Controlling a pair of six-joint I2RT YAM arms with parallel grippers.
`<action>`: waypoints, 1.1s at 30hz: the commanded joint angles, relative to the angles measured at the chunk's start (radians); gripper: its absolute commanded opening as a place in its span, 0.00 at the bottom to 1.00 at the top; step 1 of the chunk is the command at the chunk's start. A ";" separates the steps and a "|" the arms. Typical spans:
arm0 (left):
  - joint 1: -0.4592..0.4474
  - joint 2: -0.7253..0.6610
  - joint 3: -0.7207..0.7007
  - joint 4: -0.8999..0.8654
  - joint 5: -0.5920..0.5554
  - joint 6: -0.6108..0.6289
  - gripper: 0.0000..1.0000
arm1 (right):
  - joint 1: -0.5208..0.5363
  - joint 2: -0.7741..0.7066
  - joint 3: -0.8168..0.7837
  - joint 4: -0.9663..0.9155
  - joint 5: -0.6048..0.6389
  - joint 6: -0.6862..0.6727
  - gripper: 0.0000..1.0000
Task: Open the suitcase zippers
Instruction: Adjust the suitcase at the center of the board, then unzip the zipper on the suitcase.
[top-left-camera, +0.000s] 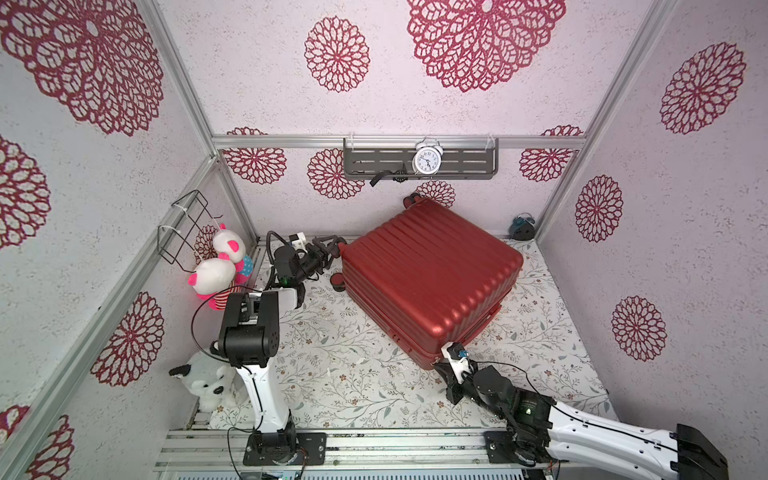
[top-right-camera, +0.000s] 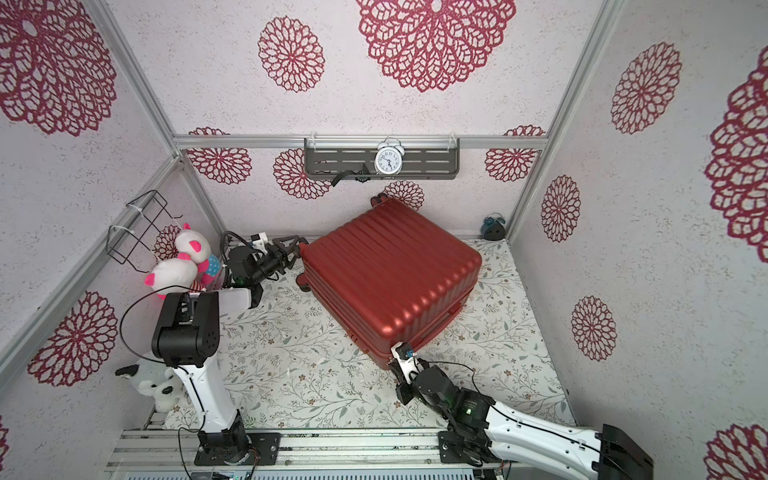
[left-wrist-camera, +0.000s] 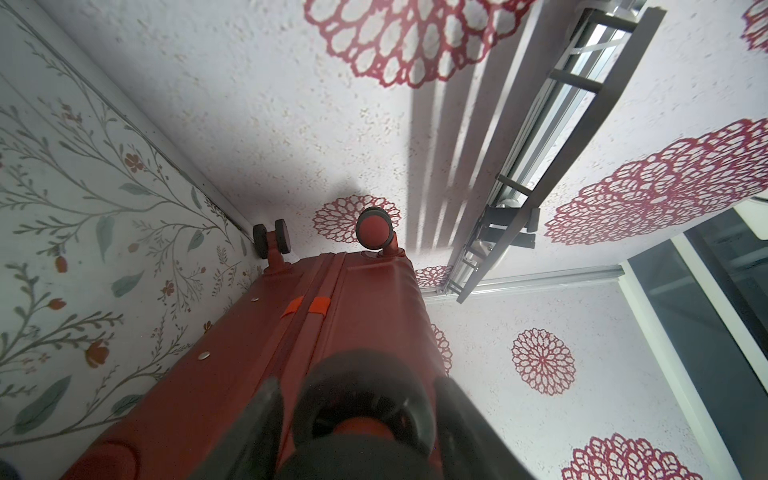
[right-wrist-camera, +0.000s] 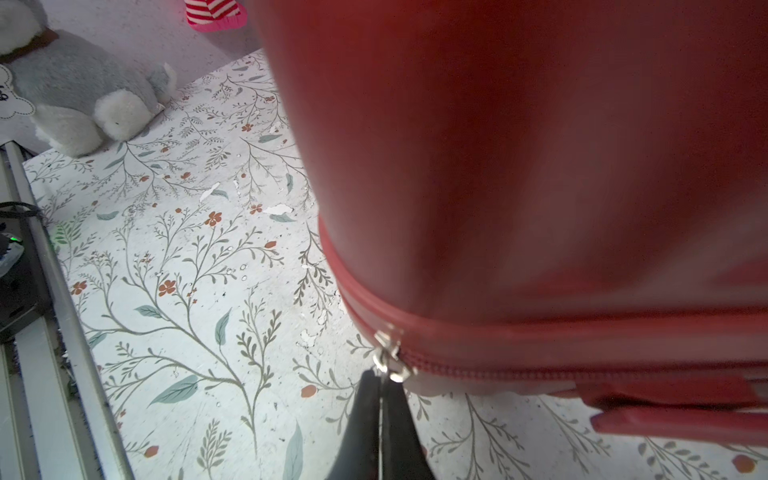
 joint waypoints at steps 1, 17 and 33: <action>0.029 -0.009 -0.051 -0.001 0.031 0.013 0.35 | 0.022 0.022 0.020 0.060 -0.059 -0.004 0.00; 0.023 -0.077 -0.189 0.081 0.019 0.004 0.34 | 0.085 0.125 0.083 0.054 0.015 -0.022 0.00; 0.008 -0.106 -0.285 0.116 0.008 0.014 0.32 | 0.142 0.301 0.269 -0.149 0.001 0.077 0.00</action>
